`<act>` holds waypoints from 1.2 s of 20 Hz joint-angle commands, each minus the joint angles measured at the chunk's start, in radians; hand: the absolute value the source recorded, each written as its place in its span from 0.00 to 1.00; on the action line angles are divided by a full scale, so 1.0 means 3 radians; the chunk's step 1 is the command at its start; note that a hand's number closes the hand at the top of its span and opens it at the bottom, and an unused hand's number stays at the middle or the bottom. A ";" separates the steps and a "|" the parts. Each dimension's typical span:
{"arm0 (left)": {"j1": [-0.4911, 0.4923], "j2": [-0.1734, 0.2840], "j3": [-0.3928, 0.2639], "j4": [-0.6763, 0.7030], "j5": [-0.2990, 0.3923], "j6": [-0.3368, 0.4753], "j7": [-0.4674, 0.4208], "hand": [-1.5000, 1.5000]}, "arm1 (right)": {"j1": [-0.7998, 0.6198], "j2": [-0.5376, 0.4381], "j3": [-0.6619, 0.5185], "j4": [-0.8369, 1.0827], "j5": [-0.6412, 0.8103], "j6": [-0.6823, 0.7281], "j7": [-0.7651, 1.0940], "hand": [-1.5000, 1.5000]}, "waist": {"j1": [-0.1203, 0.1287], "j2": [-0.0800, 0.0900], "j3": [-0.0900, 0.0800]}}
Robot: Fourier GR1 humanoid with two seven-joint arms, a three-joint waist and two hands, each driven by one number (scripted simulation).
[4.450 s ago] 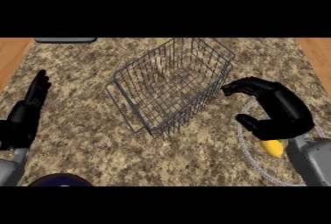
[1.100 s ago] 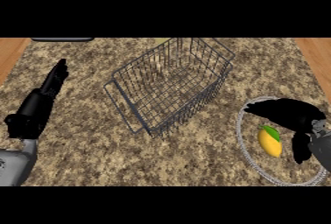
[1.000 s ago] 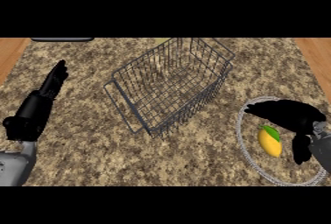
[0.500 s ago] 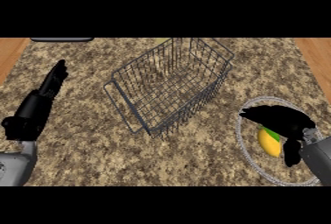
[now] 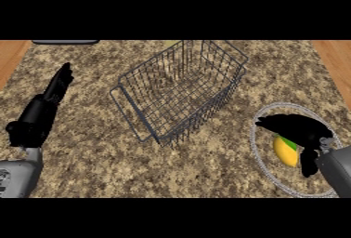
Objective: Pick the lemon from the placemat and place it in the basket
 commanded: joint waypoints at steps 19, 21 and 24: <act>0.0028 -0.0211 0.0254 -0.0298 -0.0216 -0.0242 0.0242 0.50 | -0.0082 0.0325 -0.0224 0.1020 0.0688 -0.0761 -0.0605 1.00 | 0.0020 0.0001 0.0001; 0.0114 -0.0167 0.0295 -0.0199 -0.0130 -0.0372 0.0024 0.50 | -0.0291 0.0616 -0.0154 0.1301 0.0775 -0.0854 -0.0463 1.00 | 0.0049 0.0009 0.0002; 0.0251 -0.0309 0.0198 -0.0336 -0.0310 -0.0212 0.0090 0.50 | -0.0167 0.0519 -0.0230 0.1118 0.0764 -0.0974 -0.0597 1.00 | 0.0025 0.0001 0.0001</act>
